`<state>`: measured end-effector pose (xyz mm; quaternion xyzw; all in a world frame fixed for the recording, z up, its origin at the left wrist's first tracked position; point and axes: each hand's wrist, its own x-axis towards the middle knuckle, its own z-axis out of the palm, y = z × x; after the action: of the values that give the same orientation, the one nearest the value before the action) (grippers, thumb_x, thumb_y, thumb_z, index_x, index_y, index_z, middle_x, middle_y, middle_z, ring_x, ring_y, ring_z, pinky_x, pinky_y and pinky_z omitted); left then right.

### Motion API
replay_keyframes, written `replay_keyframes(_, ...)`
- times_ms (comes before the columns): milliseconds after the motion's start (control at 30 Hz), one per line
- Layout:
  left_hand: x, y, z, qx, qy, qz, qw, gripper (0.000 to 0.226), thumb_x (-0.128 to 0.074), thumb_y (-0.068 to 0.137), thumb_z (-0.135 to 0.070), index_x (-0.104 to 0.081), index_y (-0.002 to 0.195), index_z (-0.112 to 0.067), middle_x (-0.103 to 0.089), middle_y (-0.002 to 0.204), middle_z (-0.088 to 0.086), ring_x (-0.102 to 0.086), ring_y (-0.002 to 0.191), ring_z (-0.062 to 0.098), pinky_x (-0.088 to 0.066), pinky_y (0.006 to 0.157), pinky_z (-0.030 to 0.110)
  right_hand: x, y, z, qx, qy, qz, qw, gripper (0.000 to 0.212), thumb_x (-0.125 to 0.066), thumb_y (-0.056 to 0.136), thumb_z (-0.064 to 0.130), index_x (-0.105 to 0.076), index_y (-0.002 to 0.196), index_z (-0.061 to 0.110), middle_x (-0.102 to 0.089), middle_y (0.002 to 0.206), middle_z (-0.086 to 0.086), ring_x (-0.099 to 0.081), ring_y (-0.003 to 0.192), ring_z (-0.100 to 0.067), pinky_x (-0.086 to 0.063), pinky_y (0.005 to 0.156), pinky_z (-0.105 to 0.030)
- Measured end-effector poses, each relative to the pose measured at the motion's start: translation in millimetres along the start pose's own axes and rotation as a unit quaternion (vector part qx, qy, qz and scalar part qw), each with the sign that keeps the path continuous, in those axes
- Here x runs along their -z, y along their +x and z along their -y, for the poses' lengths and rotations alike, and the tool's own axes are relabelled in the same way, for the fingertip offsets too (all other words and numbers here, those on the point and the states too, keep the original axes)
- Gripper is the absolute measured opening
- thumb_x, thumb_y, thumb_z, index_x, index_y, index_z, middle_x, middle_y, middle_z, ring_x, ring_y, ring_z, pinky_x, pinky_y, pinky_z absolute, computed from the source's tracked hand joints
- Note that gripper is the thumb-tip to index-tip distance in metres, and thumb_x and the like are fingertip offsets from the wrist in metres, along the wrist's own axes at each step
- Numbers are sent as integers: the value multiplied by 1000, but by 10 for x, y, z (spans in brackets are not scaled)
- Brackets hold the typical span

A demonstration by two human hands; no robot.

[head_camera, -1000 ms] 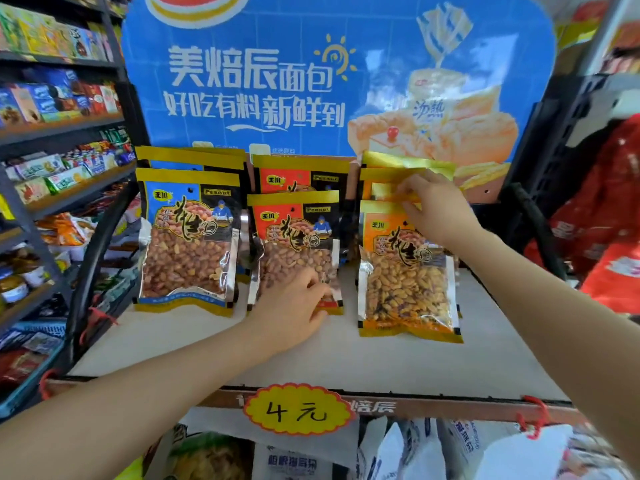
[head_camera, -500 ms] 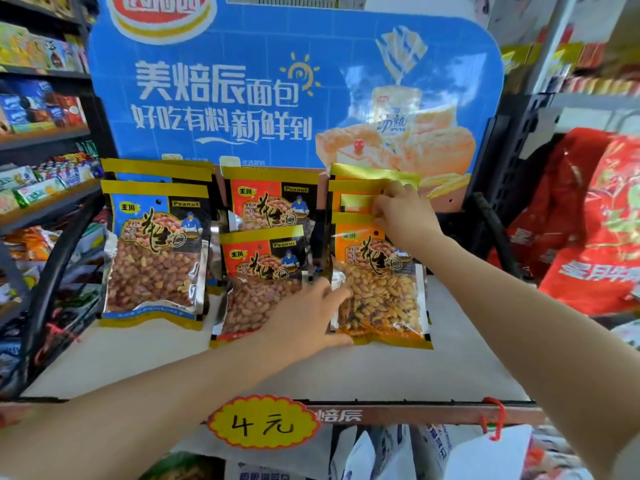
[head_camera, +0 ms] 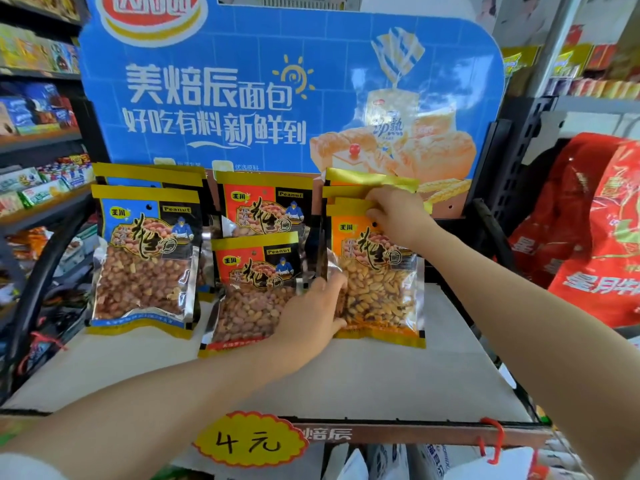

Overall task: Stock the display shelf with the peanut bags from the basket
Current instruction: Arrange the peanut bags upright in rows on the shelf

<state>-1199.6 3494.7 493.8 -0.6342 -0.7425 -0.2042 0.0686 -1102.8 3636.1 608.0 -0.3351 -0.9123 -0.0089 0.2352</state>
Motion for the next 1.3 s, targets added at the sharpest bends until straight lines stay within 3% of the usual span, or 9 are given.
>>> replay_keyframes(133,49,167,74,15,33,-44,998,45,-62,86,-26,-35,122,-18,-50,106,8,-63,77,25,-56,65,38,27,99,40,3,-1,-62,998,28,-46,93,12,-53,120,13,-52,133,-10,-44,121,-32,-26,100,-42)
replay_keyframes(300,-63,128,79,3,38,-30,999,38,-58,88,-27,-37,118,-18,-50,107,5,-61,79,24,-46,57,29,-42,-3,25,23,23,-83,996,37,-51,87,12,-45,124,16,-53,130,-8,-46,119,-31,-27,99,-43)
replay_keyframes(500,-72,7,110,-32,1,-17,999,35,-61,85,-32,-43,112,-20,-53,113,1,-59,92,22,-45,80,32,-164,-251,39,108,-41,-67,991,47,-54,84,10,-43,130,10,-56,122,-13,-48,111,-35,-28,101,-45)
replay_keyframes(667,61,-88,197,-55,-37,-14,998,44,-68,80,-35,-47,113,-17,-46,115,4,-50,106,21,-47,85,32,-149,-235,221,136,-66,-140,978,50,-56,77,11,-47,126,6,-54,124,-19,-47,114,-40,-33,101,-49)
replay_keyframes(833,259,-419,522,-50,-1,-16,999,53,-69,78,-40,-49,119,-15,-46,120,5,-46,111,21,-38,90,30,-376,-157,763,233,-60,-66,968,36,-57,79,1,-57,114,6,-58,118,-19,-53,108,-39,-44,86,-47)
replay_keyframes(967,459,-621,858,-28,35,34,998,54,-68,77,-44,-51,119,-14,-48,119,5,-47,110,22,-41,90,33,-662,-2,1049,170,-163,27,972,46,-55,87,7,-40,130,7,-40,139,-16,-38,125,-34,-37,99,-45)
replay_keyframes(1100,524,-732,982,-28,50,86,995,51,-58,85,-45,-48,128,-19,-45,126,3,-43,115,20,-44,91,33,-804,143,1162,97,-148,22,984,36,-57,87,8,-43,120,5,-51,126,-19,-44,120,-36,-41,94,-43)
replay_keyframes(1200,512,-734,989,-37,54,77,995,50,-60,85,-42,-50,128,-17,-47,124,4,-45,112,21,-47,87,35,-765,212,1189,104,-129,60,984,24,-54,90,13,-54,113,7,-57,117,-16,-50,112,-35,-41,91,-43)
replay_keyframes(1300,482,-680,1017,-54,66,39,996,47,-65,83,-34,-53,124,-14,-49,122,7,-49,109,24,-52,81,40,-583,279,1099,96,-67,8,993,21,-50,92,18,-59,110,11,-58,113,-15,-53,109,-35,-41,87,-43)
